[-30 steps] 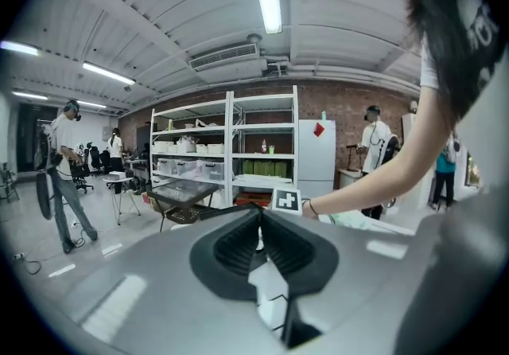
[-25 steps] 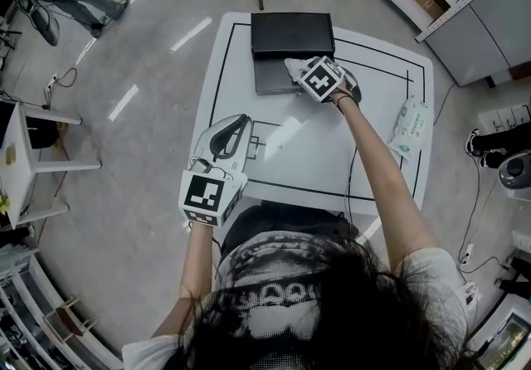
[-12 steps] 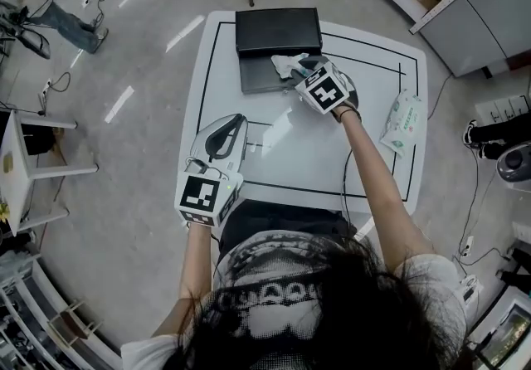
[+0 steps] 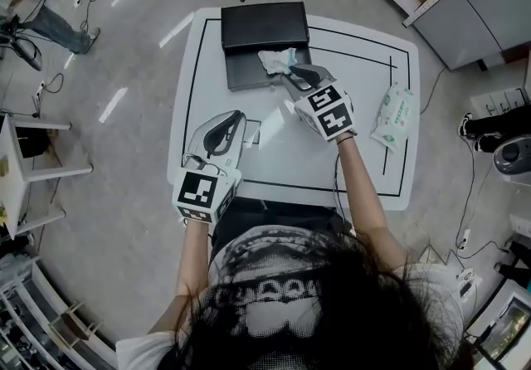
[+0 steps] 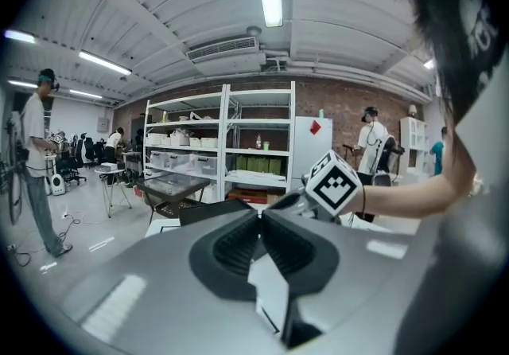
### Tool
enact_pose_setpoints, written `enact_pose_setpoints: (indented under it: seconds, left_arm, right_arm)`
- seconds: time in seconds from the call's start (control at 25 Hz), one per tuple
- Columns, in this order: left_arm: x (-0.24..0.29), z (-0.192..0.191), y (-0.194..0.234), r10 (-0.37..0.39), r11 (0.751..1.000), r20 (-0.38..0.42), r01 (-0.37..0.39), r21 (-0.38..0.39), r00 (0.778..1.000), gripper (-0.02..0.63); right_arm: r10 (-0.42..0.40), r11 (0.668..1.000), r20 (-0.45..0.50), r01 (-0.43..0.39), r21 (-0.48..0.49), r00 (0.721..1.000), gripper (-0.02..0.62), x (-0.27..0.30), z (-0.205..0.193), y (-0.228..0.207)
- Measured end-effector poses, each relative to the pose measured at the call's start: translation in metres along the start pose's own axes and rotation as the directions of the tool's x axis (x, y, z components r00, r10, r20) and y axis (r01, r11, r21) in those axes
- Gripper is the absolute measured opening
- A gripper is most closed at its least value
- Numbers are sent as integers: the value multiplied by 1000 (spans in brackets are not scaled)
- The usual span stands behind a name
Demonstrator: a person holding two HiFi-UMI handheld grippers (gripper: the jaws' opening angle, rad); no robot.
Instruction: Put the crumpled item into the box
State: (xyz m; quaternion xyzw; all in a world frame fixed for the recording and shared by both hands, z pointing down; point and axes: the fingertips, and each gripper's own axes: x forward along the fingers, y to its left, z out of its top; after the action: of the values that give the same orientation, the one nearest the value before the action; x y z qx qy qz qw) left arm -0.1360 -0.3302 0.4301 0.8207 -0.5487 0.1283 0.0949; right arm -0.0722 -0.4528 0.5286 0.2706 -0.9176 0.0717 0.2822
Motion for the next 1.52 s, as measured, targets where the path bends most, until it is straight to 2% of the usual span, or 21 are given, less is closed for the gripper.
enact_pose_setpoints:
  seconds: [0.24,0.6,0.96,1.2,1.52]
  left_arm:
    - [4,8,-10,-24,1000,6,24,6,1000,0]
    - [-11,7,-31,-110,994,12,109,26,994,0]
    - [-76,5,-27,-153,988,63,151,44,986,0]
    - [-134,12,-23,-199,978,113,190,86,973,0]
    - [-200,-5,-20,-250,966,127,238,104,960,0]
  right_arm:
    - [-34,997,82,28,71,996,83,-40,8,8]
    - [-77,987,134,57,148,988,83,-83,9,37]
    - [-148,978,161,119,173,976,82,-115,17,102]
    - [-198,967,197,158,199,960,82,-135,31,157]
    - [-259,953,218,213,214,941,78,-155,40,226]
